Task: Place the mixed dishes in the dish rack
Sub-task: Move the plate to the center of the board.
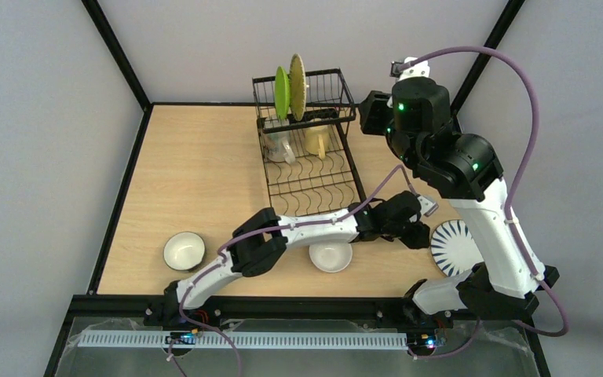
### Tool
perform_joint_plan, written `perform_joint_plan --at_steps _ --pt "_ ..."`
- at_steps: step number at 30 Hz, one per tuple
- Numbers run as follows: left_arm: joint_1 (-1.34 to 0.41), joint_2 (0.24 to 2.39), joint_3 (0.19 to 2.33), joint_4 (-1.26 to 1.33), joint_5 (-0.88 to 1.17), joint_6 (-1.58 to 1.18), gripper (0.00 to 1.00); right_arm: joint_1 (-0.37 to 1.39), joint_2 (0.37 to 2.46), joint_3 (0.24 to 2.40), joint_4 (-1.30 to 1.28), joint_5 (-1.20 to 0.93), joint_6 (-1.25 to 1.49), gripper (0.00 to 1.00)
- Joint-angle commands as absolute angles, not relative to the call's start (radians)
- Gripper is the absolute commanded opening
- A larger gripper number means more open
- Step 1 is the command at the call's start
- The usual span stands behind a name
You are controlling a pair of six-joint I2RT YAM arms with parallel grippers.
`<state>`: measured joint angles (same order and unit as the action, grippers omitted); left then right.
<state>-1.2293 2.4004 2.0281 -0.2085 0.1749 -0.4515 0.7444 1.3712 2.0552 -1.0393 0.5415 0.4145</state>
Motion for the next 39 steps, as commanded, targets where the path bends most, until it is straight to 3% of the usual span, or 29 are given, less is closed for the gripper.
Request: perform_joint_plan --at_steps 1,18,39 --pt "-1.224 2.459 2.116 -0.184 0.151 -0.467 0.99 0.742 1.373 2.031 -1.066 0.493 0.38 1.0" --pt "-1.228 2.646 2.36 -0.165 0.179 -0.574 0.99 0.742 1.311 1.909 -1.034 0.453 0.391 1.0" --pt "-1.248 2.751 2.427 -0.221 0.09 -0.655 0.99 0.742 1.253 1.832 -1.031 0.411 0.403 1.0"
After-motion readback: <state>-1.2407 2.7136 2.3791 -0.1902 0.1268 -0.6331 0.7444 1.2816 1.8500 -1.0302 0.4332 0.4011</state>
